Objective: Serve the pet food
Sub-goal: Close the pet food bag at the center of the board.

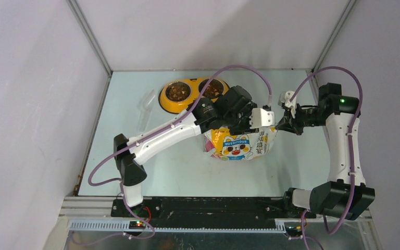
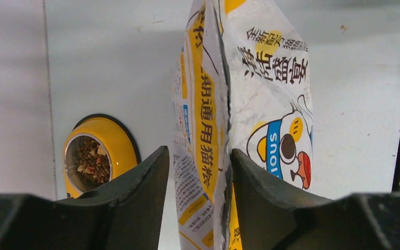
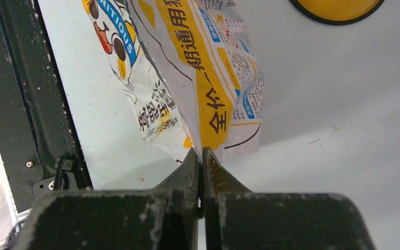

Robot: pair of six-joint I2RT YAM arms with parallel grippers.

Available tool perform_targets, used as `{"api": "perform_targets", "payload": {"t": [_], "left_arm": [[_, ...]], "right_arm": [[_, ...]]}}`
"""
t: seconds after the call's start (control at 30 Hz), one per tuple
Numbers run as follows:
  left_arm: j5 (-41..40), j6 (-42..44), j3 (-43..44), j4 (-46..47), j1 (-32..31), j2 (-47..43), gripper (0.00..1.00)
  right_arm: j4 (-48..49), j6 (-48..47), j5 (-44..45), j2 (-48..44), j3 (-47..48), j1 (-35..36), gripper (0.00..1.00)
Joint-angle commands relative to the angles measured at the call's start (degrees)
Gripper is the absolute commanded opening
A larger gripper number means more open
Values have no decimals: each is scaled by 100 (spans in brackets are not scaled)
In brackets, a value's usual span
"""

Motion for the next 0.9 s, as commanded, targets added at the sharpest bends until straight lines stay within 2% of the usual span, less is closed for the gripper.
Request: {"api": "perform_targets", "payload": {"t": [0.0, 0.27, 0.47, 0.6, 0.67, 0.7, 0.87], "left_arm": [[-221, 108, 391, 213, -157, 92, 55], [-338, 197, 695, 166, -402, 311, 52], [-508, 364, 469, 208, -509, 304, 50], [-730, 397, 353, 300, -530, 272, 43], [-892, 416, 326, 357, -546, 278, 34], [-932, 430, 315, 369, -557, 285, 33], [-1103, 502, 223, 447, -633, 295, 35]], "right_arm": [[-127, 14, -89, 102, 63, 17, 0], [-222, -13, -84, 183, 124, 17, 0], [-478, -150, -168, 300, 272, 2, 0], [-612, -211, -196, 367, 335, 0, 0], [-650, -231, -206, 375, 353, -8, 0], [-662, -238, -216, 374, 361, -9, 0], [-760, -287, -265, 417, 413, -25, 0]]}}
